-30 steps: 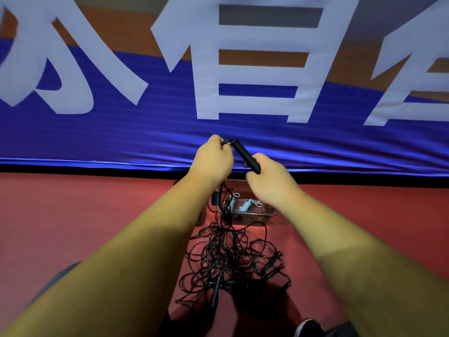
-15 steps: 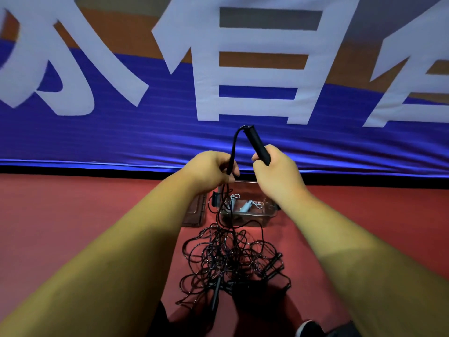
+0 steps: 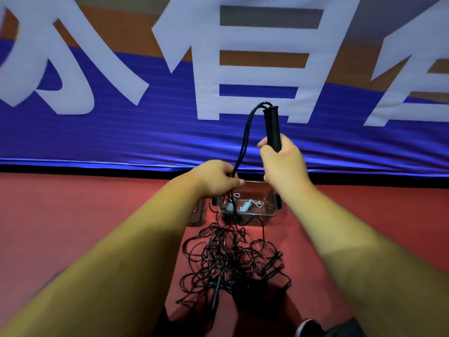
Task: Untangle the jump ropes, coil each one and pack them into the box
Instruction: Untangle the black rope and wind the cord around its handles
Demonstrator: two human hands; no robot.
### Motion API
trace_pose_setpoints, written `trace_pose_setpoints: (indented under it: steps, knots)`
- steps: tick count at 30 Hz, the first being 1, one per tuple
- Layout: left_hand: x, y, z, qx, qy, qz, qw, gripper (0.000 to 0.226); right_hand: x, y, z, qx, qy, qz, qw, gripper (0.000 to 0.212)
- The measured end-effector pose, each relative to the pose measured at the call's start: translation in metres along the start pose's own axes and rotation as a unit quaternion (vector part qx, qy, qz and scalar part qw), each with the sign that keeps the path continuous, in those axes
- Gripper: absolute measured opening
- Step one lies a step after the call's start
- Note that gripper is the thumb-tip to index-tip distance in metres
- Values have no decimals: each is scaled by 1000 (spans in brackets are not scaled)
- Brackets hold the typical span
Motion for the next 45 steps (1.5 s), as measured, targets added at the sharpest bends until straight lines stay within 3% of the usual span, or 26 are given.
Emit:
trace_pose_setpoints:
  steps: [5,8,14,19,26,31,38,42,45]
  knots:
    - [11,-10,4,21,-22,-227,973,11,1,0,0,-33,-10,-32,999,19]
    - [13,-18,5,29,-34,-317,947,18,2,0,1,-47,-16,-43,998,19]
    - [15,-18,-1,-18,-24,-358,933,21,14,4,4,-75,47,-6,996,17]
    - [22,-23,-9,-41,-49,-383,922,23,20,14,1,-151,97,84,980,23]
    - [28,-38,-9,18,25,-359,933,21,21,26,-11,-271,96,130,949,36]
    - [27,-41,-7,16,23,-349,937,21,25,28,-9,-256,113,119,953,24]
    - [30,-44,-3,20,-21,-526,850,19,27,27,-11,-250,86,68,962,11]
    - [30,-41,-5,5,-33,-553,833,17,26,28,-11,-234,75,51,968,16]
    - [29,-39,-6,8,-41,-561,827,16,25,29,-14,-267,75,86,957,22]
Point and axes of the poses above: each hand's wrist, its own z-axis towards the middle knuckle, its own y-axis out of the palm, x = y × z, the point moved 6 cm from there along z, towards the middle knuckle, and after that the axes turned 12 degrees about x, right-handed, at the moved point
